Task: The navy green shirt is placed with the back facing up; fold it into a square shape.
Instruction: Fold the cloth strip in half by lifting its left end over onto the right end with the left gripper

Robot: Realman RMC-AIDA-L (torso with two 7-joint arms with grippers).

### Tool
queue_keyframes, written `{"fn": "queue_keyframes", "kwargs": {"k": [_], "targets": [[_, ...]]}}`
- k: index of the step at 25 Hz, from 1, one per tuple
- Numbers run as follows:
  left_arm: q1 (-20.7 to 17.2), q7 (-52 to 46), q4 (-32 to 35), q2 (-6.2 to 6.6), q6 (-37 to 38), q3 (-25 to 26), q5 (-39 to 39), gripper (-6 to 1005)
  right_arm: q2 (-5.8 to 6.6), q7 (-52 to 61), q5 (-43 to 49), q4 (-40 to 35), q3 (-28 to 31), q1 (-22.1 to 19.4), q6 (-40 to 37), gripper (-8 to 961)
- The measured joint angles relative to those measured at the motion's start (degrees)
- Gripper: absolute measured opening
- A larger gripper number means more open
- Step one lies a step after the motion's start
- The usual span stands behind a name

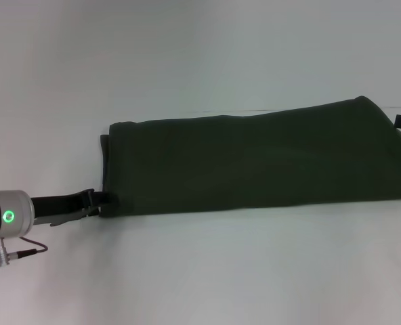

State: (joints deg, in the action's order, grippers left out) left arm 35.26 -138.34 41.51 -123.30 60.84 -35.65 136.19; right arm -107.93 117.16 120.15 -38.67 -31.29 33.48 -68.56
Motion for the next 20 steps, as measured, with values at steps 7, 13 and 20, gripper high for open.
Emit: {"fn": "queue_keyframes", "kwargs": {"k": [7,13,20], "targets": [[0.4,0.08,-0.03,-0.1,0.89,-0.41,-0.11,523,0.0,0.0,0.0,0.0,0.0,0.0,0.0,778],[0.49,0.27,-0.03,-0.1,0.79,-0.75,0.18,512,0.0,-0.03,0.0,0.0,0.0,0.0,0.01,778],[0.57,0.35,0.23,-0.1,-0.63,-1.86,0.28,383,0.0,-0.03,-0.08,0.0,0.0,0.03,0.01,778]]}}
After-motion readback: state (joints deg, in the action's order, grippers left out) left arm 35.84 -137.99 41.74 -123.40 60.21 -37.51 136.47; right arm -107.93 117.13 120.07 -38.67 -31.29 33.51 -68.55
